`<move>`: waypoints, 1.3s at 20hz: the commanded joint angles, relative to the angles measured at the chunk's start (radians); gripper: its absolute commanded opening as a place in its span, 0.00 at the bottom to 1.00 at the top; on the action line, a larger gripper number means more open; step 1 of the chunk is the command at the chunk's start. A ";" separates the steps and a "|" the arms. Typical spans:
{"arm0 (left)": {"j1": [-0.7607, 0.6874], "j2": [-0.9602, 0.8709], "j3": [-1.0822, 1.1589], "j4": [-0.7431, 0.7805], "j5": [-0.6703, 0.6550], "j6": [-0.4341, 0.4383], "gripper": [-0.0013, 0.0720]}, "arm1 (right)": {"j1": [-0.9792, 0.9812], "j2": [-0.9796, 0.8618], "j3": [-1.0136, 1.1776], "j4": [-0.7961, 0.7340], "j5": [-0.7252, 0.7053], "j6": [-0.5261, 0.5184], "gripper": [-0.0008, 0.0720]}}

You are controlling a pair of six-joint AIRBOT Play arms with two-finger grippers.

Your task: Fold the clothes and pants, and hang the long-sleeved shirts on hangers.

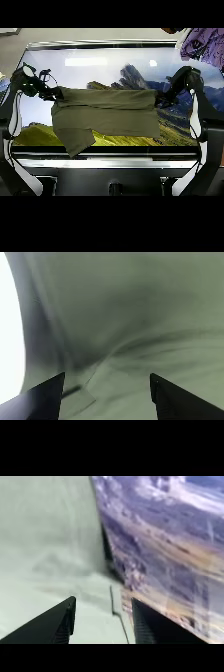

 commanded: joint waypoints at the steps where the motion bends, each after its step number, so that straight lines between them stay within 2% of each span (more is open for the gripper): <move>1: 0.053 0.080 0.015 0.000 -0.055 -0.039 0.85 | -0.026 0.095 0.000 0.013 0.005 -0.089 0.58; 4: 0.160 0.256 -0.153 -0.012 -0.043 -0.044 0.85 | -0.151 0.195 -0.046 0.166 0.008 -0.155 0.58; 6: 0.248 0.421 -0.423 -0.062 0.029 -0.040 0.85 | -0.246 0.274 -0.179 0.275 0.028 -0.200 0.58; 9: 0.348 0.711 -0.943 -0.179 0.207 -0.035 0.85 | -0.334 0.390 -0.411 0.320 0.077 -0.231 0.58; 12: 0.372 0.925 -1.323 -0.313 0.299 0.070 0.85 | -0.338 0.446 -0.553 0.321 0.107 -0.248 0.58; 14: 0.372 0.991 -1.468 -0.384 0.327 0.118 0.85 | -0.332 0.450 -0.591 0.325 0.109 -0.249 0.58; 18: 0.362 0.999 -1.580 -0.451 0.356 0.201 0.85 | -0.332 0.451 -0.615 0.325 0.120 -0.252 0.58; 26: 0.204 0.949 -1.585 -0.484 0.488 0.196 0.84 | -0.332 0.463 -0.617 0.325 0.097 -0.252 0.58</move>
